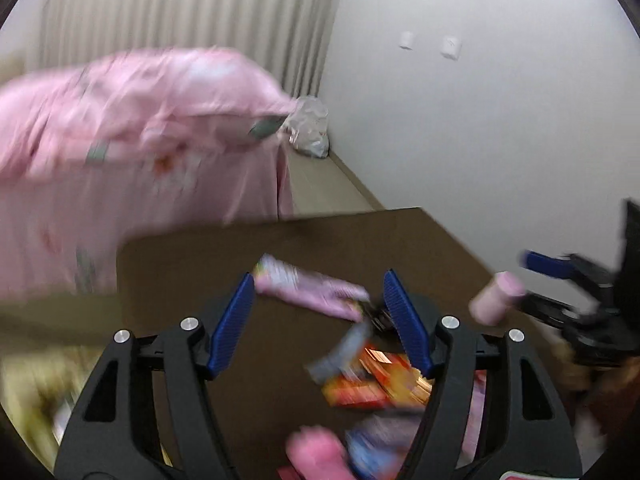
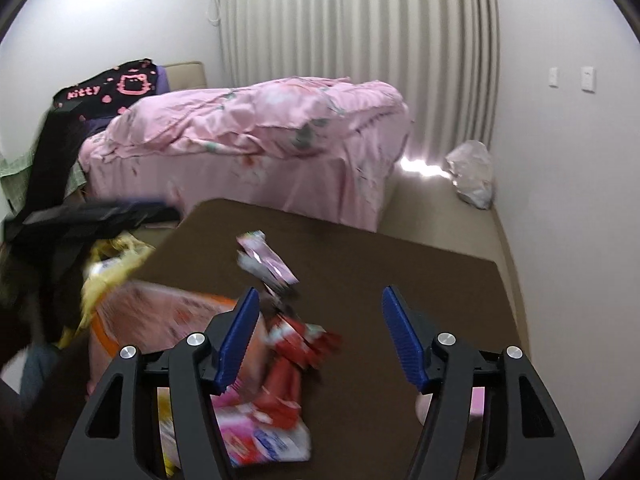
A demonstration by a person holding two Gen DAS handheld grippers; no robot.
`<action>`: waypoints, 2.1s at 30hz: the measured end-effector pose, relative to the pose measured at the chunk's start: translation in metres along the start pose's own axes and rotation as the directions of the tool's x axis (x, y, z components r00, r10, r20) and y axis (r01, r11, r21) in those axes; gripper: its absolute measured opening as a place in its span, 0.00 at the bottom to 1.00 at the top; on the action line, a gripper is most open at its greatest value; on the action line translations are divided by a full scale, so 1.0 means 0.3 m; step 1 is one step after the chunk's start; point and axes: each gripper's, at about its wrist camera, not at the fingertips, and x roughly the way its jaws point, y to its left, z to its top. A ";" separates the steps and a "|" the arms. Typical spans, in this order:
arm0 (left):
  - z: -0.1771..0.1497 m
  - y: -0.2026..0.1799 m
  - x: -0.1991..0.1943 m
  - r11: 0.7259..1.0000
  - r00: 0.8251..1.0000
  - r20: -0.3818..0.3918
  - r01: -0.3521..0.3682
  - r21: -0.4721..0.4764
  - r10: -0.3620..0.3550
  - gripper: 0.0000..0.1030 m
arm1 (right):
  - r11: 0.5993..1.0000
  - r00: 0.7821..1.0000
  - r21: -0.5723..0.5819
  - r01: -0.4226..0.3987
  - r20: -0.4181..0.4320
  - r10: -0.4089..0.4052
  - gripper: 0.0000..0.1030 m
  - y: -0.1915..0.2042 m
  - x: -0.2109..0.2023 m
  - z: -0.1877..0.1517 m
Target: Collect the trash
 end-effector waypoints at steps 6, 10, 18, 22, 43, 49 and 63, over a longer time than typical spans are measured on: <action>0.078 0.026 0.265 0.995 0.988 -0.138 0.074 0.066 -0.064 0.62 | 0.999 1.000 0.036 0.007 -0.027 -0.006 0.58 -0.081 -0.051 -0.150; 0.070 0.082 0.499 0.985 0.911 -0.376 0.156 -0.073 -0.172 0.62 | 0.998 0.997 0.057 -0.017 -0.071 0.021 0.58 -0.093 -0.048 -0.220; -0.019 0.132 0.442 0.967 0.854 -0.454 0.227 -0.113 -0.253 0.60 | 0.998 0.994 0.042 -0.047 -0.096 0.051 0.58 -0.069 -0.047 -0.280; -0.106 0.125 0.316 0.974 0.873 -0.434 0.221 -0.051 -0.221 0.60 | 0.996 0.992 0.073 -0.055 -0.106 0.063 0.58 -0.071 -0.031 -0.297; -0.239 0.011 -0.210 0.985 0.984 -0.171 -0.068 -0.156 0.041 0.11 | 0.992 0.988 0.035 -0.121 -0.089 0.123 0.58 0.104 -0.143 -0.318; -0.380 -0.066 -0.380 0.965 0.991 -0.130 -0.011 -0.261 -0.024 0.11 | 0.987 0.983 -0.008 -0.158 -0.096 0.156 0.58 0.186 -0.122 -0.285; -0.585 -0.072 -0.580 0.921 0.991 -0.086 -0.131 -0.366 0.107 0.11 | 0.983 0.957 -0.155 0.101 -0.254 -0.138 0.58 0.183 -0.078 -0.415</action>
